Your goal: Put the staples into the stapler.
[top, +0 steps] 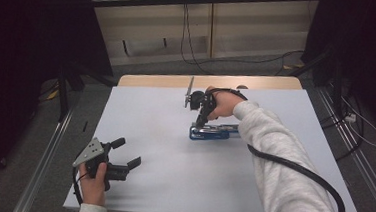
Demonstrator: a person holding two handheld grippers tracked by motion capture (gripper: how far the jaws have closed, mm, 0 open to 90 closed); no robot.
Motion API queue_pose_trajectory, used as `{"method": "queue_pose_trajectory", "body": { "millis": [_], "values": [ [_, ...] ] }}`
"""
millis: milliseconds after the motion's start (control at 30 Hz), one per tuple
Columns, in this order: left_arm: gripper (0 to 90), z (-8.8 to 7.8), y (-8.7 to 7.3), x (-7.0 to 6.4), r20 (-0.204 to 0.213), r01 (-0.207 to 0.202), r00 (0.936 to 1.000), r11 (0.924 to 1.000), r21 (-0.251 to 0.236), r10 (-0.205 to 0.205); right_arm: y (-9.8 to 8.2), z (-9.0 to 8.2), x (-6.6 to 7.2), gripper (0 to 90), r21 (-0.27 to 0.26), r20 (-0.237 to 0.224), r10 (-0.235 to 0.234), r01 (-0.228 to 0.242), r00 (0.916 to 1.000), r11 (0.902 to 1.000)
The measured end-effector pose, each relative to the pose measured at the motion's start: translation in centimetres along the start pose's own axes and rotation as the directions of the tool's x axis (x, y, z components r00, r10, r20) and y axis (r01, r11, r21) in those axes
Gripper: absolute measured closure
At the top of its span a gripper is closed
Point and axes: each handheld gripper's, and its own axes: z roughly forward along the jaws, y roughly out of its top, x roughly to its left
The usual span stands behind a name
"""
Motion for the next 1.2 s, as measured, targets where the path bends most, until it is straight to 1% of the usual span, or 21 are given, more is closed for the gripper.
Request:
{"method": "queue_pose_trajectory", "body": {
  "millis": [67, 133, 233, 267, 300, 333, 500, 567, 633, 700, 933, 1000, 1033, 1100, 1167, 1200],
  "values": [
    [1.9, 0.03, 0.00, 0.01, 0.001, -0.001, 1.0000, 1.0000, -0.001, 0.001, -0.04, 0.20, 0.06, 78.3, 0.004, -0.007, -0.001, 0.001, 1.0000, 1.0000],
    [1.9, 0.06, 0.01, 0.02, 0.003, -0.005, 1.0000, 1.0000, -0.001, 0.005, -0.05, 0.27, 0.08, 78.3, 0.013, -0.002, -0.002, 0.002, 1.0000, 0.9999],
    [2.0, 0.06, 0.01, 0.00, 0.005, -0.003, 1.0000, 1.0000, -0.001, 0.003, -0.06, 0.55, 0.04, 78.3, 0.006, -0.009, -0.002, 0.002, 1.0000, 1.0000],
    [2.0, 0.06, 0.00, 0.00, 0.005, -0.002, 1.0000, 1.0000, -0.002, 0.002, -0.07, 0.59, 0.08, 78.3, 0.010, -0.003, 0.000, 0.000, 1.0000, 0.9999],
    [2.0, 0.05, 0.00, 0.00, 0.005, -0.002, 1.0000, 1.0000, -0.001, 0.002, -0.10, 0.69, 0.03, 78.3, 0.009, -0.009, -0.004, 0.004, 0.9999, 1.0000],
    [2.0, 0.04, 0.00, 0.00, 0.004, -0.001, 1.0000, 1.0000, 0.000, 0.001, -0.10, 0.67, 0.03, 78.3, 0.015, -0.009, -0.007, 0.007, 0.9999, 0.9999],
    [2.0, 0.06, -0.01, -0.03, 0.006, -0.001, 1.0000, 1.0000, 0.001, 0.001, -0.20, 0.62, -0.04, 78.3, 0.011, -0.010, -0.007, 0.007, 0.9999, 0.9999],
    [2.0, 0.07, -0.01, -0.04, 0.006, -0.002, 1.0000, 1.0000, 0.001, 0.002, -0.23, 0.58, -0.11, 78.3, 0.018, -0.002, -0.013, 0.013, 0.9999, 0.9997],
    [2.0, 0.09, -0.01, -0.06, 0.007, -0.001, 1.0000, 1.0000, 0.000, 0.001, -0.26, 0.52, -0.10, 78.3, 0.011, -0.007, -0.001, 0.001, 1.0000, 0.9999],
    [2.0, 0.10, -0.02, -0.08, 0.006, 0.000, 1.0000, 1.0000, 0.001, 0.000, -0.29, 0.57, -0.12, 78.3, 0.016, -0.005, -0.008, 0.008, 1.0000, 0.9998],
    [2.0, 0.12, -0.01, -0.10, 0.006, 0.000, 1.0000, 1.0000, 0.000, 0.000, -0.39, 0.73, -0.15, 78.2, 0.017, -0.013, -0.008, 0.009, 0.9999, 0.9998],
    [2.0, 0.13, -0.01, -0.10, 0.007, 0.001, 1.0000, 1.0000, 0.001, -0.001, -0.42, 0.72, -0.13, 78.2, -0.002, -0.012, -0.004, 0.004, 0.9999, 1.0000],
    [2.0, 0.13, -0.01, -0.10, 0.007, 0.000, 1.0000, 1.0000, 0.001, 0.000, -0.38, 0.66, -0.15, 78.2, 0.011, -0.009, -0.009, 0.009, 0.9999, 0.9999],
    [2.0, 0.15, -0.02, -0.12, 0.009, -0.001, 1.0000, 1.0000, 0.004, 0.001, -0.41, 0.64, -0.17, 78.3, 0.004, -0.009, -0.010, 0.010, 0.9999, 0.9999],
    [2.0, 0.16, -0.02, -0.12, 0.010, 0.000, 1.0000, 1.0000, 0.004, 0.000, -0.41, 0.60, -0.20, 78.2, 0.017, 0.000, -0.014, 0.014, 0.9999, 0.9998],
    [2.0, 0.18, -0.02, -0.13, 0.009, 0.000, 1.0000, 1.0000, 0.003, 0.000, -0.45, 0.68, -0.21, 78.2, 0.012, -0.001, -0.012, 0.012, 0.9999, 0.9999]
  ]
}}
